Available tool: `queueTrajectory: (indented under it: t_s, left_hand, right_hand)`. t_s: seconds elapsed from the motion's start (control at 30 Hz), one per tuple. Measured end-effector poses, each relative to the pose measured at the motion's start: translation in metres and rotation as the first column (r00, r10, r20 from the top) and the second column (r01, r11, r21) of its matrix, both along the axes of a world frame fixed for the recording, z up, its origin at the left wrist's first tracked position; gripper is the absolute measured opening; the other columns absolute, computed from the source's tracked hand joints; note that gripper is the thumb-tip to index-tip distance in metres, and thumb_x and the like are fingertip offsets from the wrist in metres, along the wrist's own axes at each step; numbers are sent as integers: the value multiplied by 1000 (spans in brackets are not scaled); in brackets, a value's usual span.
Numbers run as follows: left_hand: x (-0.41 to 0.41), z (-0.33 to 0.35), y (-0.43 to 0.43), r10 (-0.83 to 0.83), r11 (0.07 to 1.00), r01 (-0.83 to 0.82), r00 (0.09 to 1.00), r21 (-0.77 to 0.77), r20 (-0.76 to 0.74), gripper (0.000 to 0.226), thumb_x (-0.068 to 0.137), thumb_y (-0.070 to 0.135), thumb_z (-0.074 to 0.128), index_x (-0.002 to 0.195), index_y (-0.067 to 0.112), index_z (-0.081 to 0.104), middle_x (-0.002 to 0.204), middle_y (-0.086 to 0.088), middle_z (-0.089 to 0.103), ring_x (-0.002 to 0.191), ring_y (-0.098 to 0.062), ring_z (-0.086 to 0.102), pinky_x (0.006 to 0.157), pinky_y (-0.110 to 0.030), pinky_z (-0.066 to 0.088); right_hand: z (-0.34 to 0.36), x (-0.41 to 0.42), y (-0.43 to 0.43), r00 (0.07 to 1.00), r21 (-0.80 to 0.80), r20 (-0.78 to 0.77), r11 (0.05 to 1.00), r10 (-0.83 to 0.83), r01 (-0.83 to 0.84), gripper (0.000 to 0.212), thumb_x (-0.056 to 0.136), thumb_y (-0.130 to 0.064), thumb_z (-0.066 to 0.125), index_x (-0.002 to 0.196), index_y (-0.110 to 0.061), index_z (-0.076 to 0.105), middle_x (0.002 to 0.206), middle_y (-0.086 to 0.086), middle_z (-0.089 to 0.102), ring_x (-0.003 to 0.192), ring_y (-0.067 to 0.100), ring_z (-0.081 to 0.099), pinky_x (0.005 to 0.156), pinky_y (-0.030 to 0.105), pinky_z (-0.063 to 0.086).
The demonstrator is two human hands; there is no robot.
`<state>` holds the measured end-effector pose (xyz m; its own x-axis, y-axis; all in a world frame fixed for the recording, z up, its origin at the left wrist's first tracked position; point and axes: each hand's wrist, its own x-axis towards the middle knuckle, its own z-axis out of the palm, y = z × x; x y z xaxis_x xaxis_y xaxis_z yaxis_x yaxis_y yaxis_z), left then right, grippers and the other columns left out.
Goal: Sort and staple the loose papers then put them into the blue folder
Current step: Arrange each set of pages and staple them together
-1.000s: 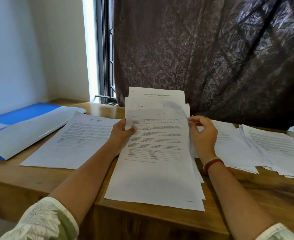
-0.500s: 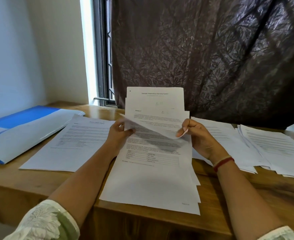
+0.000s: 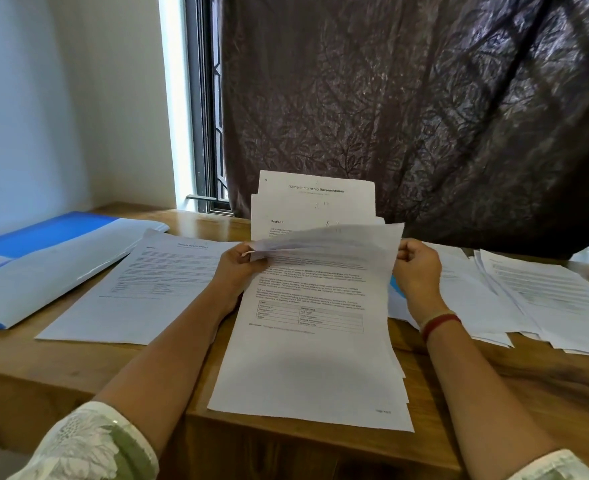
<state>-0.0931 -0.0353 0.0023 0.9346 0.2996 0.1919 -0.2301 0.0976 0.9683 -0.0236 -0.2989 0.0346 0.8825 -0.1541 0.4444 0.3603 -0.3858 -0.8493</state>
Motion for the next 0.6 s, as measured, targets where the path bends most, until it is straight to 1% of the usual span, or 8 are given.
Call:
queueTrajectory:
  t_s: [0.07, 0.13, 0.23, 0.27, 0.37, 0.43, 0.5, 0.6]
  left_hand:
    - [-1, 0, 0, -32, 999, 32, 999, -20, -16, 32, 86, -3, 65, 117, 5, 62, 108, -14, 72, 100, -33, 69, 80, -39, 59]
    - [-1, -1, 0, -73, 997, 73, 997, 0, -31, 36, 87, -4, 64, 121, 5, 61, 111, -14, 71, 101, -34, 69, 85, -46, 58]
    - [-1, -1, 0, -106, 994, 106, 993, 10, -55, 39, 87, -2, 64, 125, 5, 59, 114, -14, 70, 102, -35, 69, 90, -53, 54]
    - [0, -1, 0, -105, 994, 106, 993, 14, -61, 38, 88, -1, 64, 125, 5, 58, 114, -14, 71, 101, -35, 69, 90, -53, 54]
    - [-1, 0, -1, -71, 997, 73, 996, 35, -60, 34, 90, 2, 62, 124, 7, 59, 113, -12, 71, 97, -31, 71, 84, -49, 58]
    - [-1, 0, -2, -60, 997, 62, 997, 46, -41, 32, 90, 3, 62, 122, 8, 61, 112, -10, 72, 96, -29, 72, 81, -43, 60]
    - [-1, -2, -3, -79, 993, 80, 997, 84, -5, 31, 91, 6, 62, 122, 8, 61, 113, -9, 72, 98, -28, 71, 82, -42, 59]
    - [-2, -4, -5, -61, 982, 47, 996, 182, 70, 33, 91, 9, 64, 123, 7, 59, 113, -6, 72, 99, -25, 71, 82, -40, 60]
  right_hand:
    - [1, -3, 2, 998, 37, 64, 999, 10, -13, 18, 92, -9, 61, 78, -18, 58, 85, -3, 61, 77, 11, 54, 77, 25, 47]
    - [0, -6, 4, 994, 109, 102, 993, 38, -49, 7, 92, -13, 62, 87, -18, 61, 88, -4, 62, 76, 7, 55, 72, 18, 46]
    - [-1, -7, 6, 986, 266, 155, 958, 64, -104, 2, 93, -20, 63, 93, -19, 65, 89, -5, 66, 81, 9, 61, 74, 20, 51]
    - [0, -7, 6, 986, 321, 152, 940, 67, -113, 6, 93, -22, 62, 95, -17, 65, 91, -4, 67, 83, 10, 62, 75, 22, 52]
    - [2, -9, 6, 987, 442, 132, 886, 87, -138, 10, 95, -26, 59, 95, -18, 64, 92, -3, 67, 85, 11, 62, 75, 24, 53]
    - [4, -13, 8, 984, 464, 132, 870, 120, -168, 7, 95, -26, 59, 92, -21, 64, 90, -4, 67, 81, 9, 61, 74, 26, 54]
    - [5, -17, 12, 975, 465, 127, 857, 181, -220, 9, 95, -24, 59, 88, -23, 63, 86, -4, 68, 77, 8, 61, 69, 26, 54]
    - [7, -22, 19, 943, 493, 61, 812, 326, -313, 11, 97, -21, 54, 88, -21, 61, 81, -1, 68, 72, 12, 63, 64, 27, 55]
